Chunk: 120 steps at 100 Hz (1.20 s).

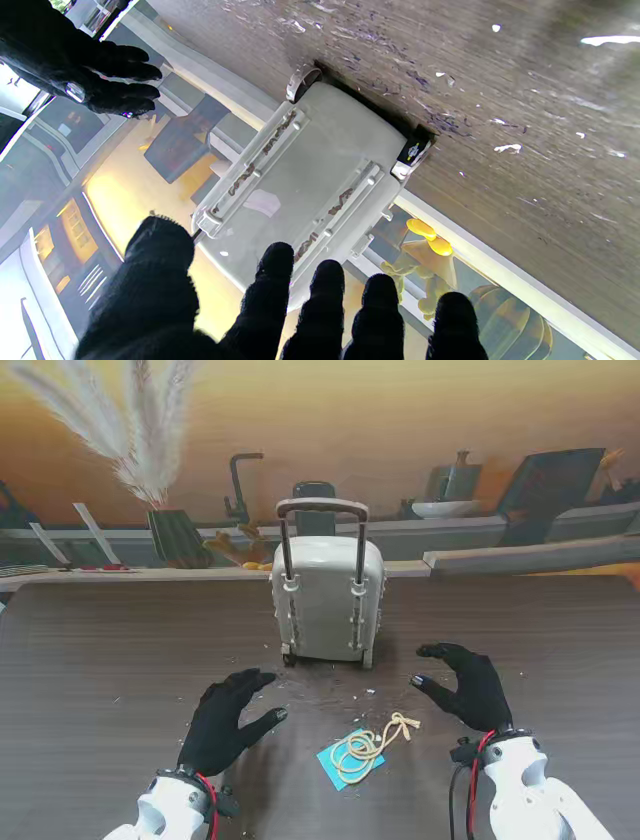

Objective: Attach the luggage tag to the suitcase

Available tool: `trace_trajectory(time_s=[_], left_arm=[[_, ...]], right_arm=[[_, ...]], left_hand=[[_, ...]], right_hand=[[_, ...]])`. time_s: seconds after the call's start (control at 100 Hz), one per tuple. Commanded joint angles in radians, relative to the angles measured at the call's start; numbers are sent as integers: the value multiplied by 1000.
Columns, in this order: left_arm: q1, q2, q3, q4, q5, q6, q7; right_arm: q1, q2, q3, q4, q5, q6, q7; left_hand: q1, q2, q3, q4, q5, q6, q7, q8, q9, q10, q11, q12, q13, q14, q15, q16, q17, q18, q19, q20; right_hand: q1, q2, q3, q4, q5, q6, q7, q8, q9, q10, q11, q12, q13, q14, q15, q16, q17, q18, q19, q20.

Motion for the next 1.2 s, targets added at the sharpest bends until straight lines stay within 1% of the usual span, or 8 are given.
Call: trace_trajectory(time_s=[0.0, 0.51, 0.66, 0.7, 0.83, 1.02, 1.13, 1.19], left_arm=[[1, -1, 0, -4, 0, -4, -16], [36, -6, -10, -34, 19, -21, 31], [62, -8, -1, -71, -32, -35, 13], [73, -9, 4, -83, -27, -41, 21], [121, -1, 2, -128, 45, -32, 31], [162, 4, -4, -167, 83, -24, 31], [178, 7, -11, -179, 92, -29, 25], [184, 7, -13, -182, 92, -35, 24]], right_arm=[[-5, 1, 0, -7, -3, 0, 12], [-20, 4, -6, -27, -19, -17, 18], [-18, 14, -8, -30, -40, -10, 51], [-18, 18, -9, -32, -51, -7, 64], [-11, 32, -18, -32, -97, -1, 100], [18, 53, -36, -4, -173, -12, 148], [41, 62, -54, 20, -235, -2, 145], [57, 68, -67, 37, -283, 10, 133]], left_hand=[[-27, 38, -28, 1, -31, -47, 2, -6, -15, -33, -16, -19, -32, -25, -19, -33, -8, -64, -24, 18], [-20, 37, -27, 1, -14, -47, 10, -2, -3, -30, -13, -18, -22, -23, -16, -31, 0, -60, -26, 24], [-11, 43, -25, 0, -8, -35, 12, -1, -2, -20, -12, -17, -23, -13, -16, -31, 2, -57, -23, 28], [-11, 45, -27, -1, -4, -36, 12, -1, -1, -2, -13, -18, -21, -12, -16, -30, 2, -56, -22, 30], [-16, 51, -30, -2, 5, -38, 12, -1, 5, 0, -20, -22, -22, -11, -19, -31, 3, -54, -22, 32], [-16, 56, -31, -2, 20, -37, 10, 1, 14, 2, -27, -23, -20, -7, -20, -32, 2, -55, -23, 34], [-17, 57, -32, -2, 33, -38, 12, 4, 19, 5, -29, -23, -19, -8, -20, -32, -5, -55, -27, 33], [-17, 58, -32, -2, 39, -39, 14, 5, 23, 5, -30, -23, -19, -7, -20, -33, -6, -55, -28, 32]], right_hand=[[-38, 20, -32, 35, -26, -27, -6, -20, -28, -17, -23, -14, -28, -11, -21, -13, -5, -27, -20, 10], [-35, 14, -30, 35, -18, -27, -4, -18, -14, -17, -18, -11, -19, -10, -17, -10, -2, -24, -23, 17], [-10, -11, -22, 37, -11, -29, 0, -17, 12, -20, -8, -5, 4, -10, -5, -4, 5, -21, -20, 20], [-3, -18, -19, 37, -9, -32, 1, -16, 17, -22, -6, -4, 10, -11, -1, -2, 8, -21, -19, 21], [26, -45, -3, 42, -4, -41, 4, -14, 23, -32, -8, -1, 17, -18, 2, 1, 12, -25, -19, 22], [52, -83, 27, 46, 3, -62, 13, -8, 29, -49, -9, 4, 25, -32, 4, 4, 26, -33, -18, 22], [91, -137, 62, 47, 11, -94, 24, -4, 39, -62, -6, 9, 42, -42, 15, 9, 46, -36, -8, 26], [118, -190, 125, 40, 16, -118, 39, 1, 48, -68, -2, 13, 53, -48, 23, 14, 58, -37, 0, 29]])
